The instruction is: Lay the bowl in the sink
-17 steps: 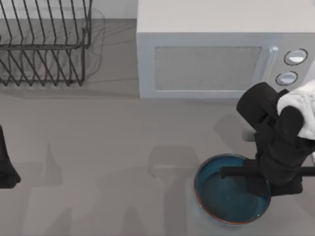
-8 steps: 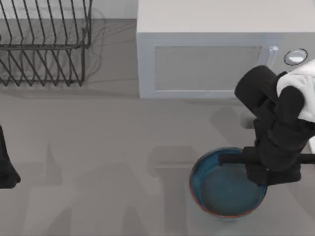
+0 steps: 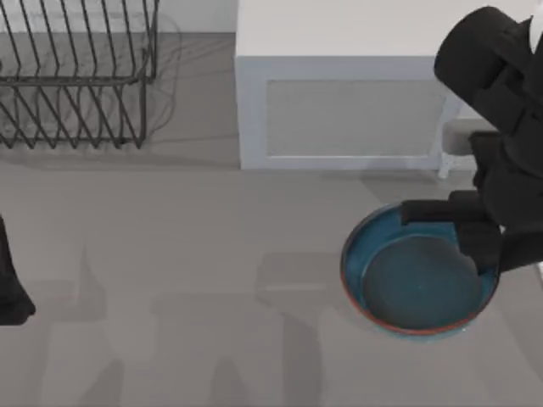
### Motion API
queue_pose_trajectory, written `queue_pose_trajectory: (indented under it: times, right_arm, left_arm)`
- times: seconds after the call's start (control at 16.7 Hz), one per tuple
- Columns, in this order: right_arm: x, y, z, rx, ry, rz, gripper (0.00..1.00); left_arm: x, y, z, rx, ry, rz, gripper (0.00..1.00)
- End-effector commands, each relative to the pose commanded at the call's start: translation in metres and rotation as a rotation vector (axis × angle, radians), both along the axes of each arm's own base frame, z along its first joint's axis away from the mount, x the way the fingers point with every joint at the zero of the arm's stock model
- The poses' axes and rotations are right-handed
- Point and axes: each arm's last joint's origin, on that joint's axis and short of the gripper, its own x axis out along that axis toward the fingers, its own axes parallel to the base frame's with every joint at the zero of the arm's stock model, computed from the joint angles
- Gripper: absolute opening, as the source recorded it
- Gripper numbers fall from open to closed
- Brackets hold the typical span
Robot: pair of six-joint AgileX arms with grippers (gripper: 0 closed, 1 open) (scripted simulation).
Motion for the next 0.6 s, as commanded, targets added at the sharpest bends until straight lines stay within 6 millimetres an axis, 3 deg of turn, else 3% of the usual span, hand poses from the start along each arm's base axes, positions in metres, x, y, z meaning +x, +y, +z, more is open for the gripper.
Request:
queue_pose_trajectory:
  times: [0.18,0.42,0.6]
  right_arm:
    - [-0.003,-0.003,0.016,0.009,-0.015,0.001,0.00]
    - [-0.003,-0.001,0.014,0.008,-0.012,0.003,0.00]
    - [0.004,-0.013,0.006,0.024,-0.010,-0.037,0.00]
  left_arm:
    - [0.000,0.000,0.000,0.000,0.000,0.000,1.00]
    - [0.000,0.000,0.000,0.000,0.000,0.000,1.00]
    - [0.000,0.000,0.000,0.000,0.000,0.000,1.00]
